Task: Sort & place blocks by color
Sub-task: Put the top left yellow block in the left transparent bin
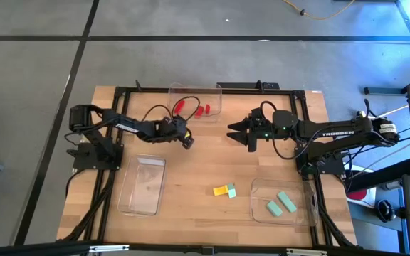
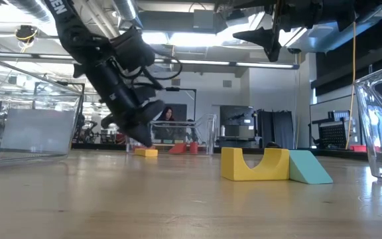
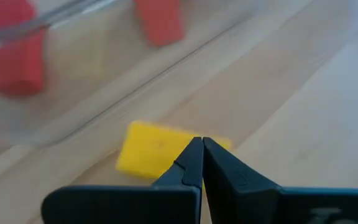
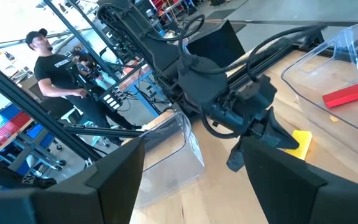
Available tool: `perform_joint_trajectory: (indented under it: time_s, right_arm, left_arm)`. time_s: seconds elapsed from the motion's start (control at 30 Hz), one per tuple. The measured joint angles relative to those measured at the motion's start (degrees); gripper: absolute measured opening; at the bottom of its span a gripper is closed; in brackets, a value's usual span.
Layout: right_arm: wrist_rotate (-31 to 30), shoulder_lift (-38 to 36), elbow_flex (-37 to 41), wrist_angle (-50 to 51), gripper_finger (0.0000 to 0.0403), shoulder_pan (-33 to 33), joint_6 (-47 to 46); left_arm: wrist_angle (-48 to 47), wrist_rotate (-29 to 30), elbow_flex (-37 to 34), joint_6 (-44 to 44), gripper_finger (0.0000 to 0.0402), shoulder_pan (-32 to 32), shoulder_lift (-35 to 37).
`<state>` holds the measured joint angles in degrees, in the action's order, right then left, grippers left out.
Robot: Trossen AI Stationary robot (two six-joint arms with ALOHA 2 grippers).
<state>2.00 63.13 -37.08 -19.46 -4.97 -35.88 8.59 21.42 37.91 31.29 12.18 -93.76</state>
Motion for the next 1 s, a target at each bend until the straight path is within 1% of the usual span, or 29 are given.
perform_joint_trajectory:
  time_s: [0.2, 0.33, 0.4, 0.53, 0.67, 0.77, 0.83, 0.9, 1.0]
  right_arm:
    - [0.0, 0.0, 0.0, 0.0, 0.0272, 0.0, -0.1]
    - [0.0, 0.0, 0.0, 0.0, 0.0272, 0.0, -0.1]
    - [0.0, 0.0, 0.0, 0.0, 0.0272, 0.0, -0.1]
    - [0.0, 0.0, 0.0, 0.0, 0.0272, 0.0, 0.1]
    - [0.0, 0.0, 0.0, 0.0, 0.0272, 0.0, 0.1]
    - [0.0, 0.0, 0.0, 0.0, 0.0272, 0.0, 0.2]
    - [0.0, 0.0, 0.0, 0.0, 0.0272, 0.0, 0.2]
    - [0.0, 0.0, 0.0, 0.0, 0.0272, 0.0, 0.2]
    - [0.0, 0.0, 0.0, 0.0, 0.0272, 0.0, 0.5]
  left_arm:
    - [-5.5, 1.7, 0.1, -1.4, 0.0000, -0.3, 0.0]
    - [-7.1, -0.8, 0.1, -1.4, 0.0000, -1.9, 0.1]
    - [-9.4, -2.3, 0.1, -0.7, 0.0000, -3.6, 1.0]
    - [-14.0, -3.1, 0.1, 1.9, 0.0000, -8.1, 2.9]
    - [-15.0, -4.9, 0.0, 6.8, 0.0000, -14.0, 4.8]
    - [-16.8, -4.0, 0.0, 10.7, 0.0000, -18.4, 5.8]
    - [-19.1, -2.0, 0.0, 12.9, 0.0000, -20.7, 5.9]
    - [-21.1, 0.1, 0.0, 14.8, 0.0000, -21.9, 6.0]
    - [-21.7, 0.9, 0.0, 13.7, 0.0000, -21.9, 6.6]
